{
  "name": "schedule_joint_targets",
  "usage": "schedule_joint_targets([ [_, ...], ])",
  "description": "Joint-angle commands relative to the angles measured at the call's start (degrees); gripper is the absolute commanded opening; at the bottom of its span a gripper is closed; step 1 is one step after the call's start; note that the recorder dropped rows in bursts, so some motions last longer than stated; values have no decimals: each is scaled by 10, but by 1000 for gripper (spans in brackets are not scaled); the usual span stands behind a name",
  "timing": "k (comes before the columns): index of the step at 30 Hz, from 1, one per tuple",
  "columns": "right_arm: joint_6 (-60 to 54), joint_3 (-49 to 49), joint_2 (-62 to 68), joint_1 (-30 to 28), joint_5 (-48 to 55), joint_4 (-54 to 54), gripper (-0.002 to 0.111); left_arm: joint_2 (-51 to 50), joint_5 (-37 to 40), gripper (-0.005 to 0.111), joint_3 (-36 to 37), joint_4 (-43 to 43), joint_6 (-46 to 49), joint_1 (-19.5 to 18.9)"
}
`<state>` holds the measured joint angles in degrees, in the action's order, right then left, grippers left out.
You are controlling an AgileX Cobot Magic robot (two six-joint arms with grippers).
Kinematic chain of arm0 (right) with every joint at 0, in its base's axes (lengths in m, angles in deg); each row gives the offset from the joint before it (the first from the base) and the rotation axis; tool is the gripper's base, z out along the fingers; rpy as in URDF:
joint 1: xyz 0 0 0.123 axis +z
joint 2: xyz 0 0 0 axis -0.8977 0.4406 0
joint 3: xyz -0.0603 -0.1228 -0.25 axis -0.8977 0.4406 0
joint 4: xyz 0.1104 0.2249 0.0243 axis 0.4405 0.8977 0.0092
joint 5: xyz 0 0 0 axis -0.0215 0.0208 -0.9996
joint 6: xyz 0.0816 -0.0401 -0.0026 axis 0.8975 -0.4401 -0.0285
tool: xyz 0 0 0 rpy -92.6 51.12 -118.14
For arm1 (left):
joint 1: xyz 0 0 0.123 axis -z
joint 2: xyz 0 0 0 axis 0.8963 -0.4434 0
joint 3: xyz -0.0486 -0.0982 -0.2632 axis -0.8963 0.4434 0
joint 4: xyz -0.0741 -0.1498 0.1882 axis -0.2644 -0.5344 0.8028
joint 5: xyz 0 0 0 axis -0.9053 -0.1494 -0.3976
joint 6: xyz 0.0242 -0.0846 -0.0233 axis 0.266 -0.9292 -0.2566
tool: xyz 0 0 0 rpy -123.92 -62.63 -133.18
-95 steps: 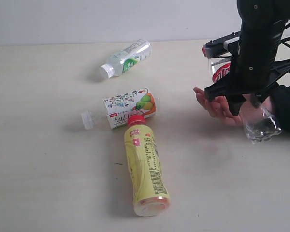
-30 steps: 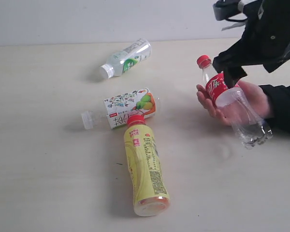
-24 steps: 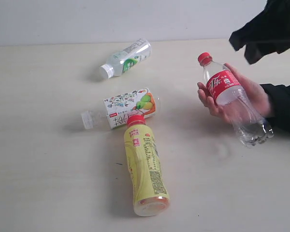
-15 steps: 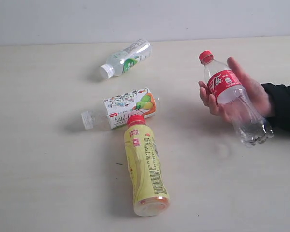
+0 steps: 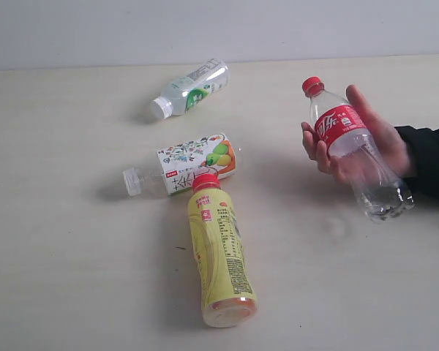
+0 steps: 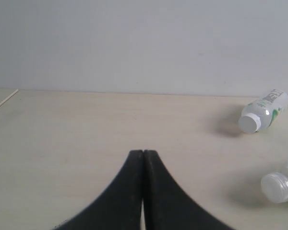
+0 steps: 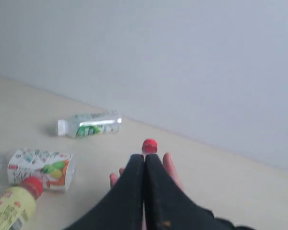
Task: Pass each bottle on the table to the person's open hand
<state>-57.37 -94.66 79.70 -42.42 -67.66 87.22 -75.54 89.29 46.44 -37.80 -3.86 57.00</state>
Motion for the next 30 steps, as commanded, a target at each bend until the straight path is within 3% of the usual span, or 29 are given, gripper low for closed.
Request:
schedule_joint_targets([
  [1, -12, 34, -55, 3, -69, 11, 0, 3, -3, 0, 0, 1, 1, -1],
  [30, -7, 36, -106, 6, -23, 11, 0, 3, -3, 0, 0, 1, 1, -1],
])
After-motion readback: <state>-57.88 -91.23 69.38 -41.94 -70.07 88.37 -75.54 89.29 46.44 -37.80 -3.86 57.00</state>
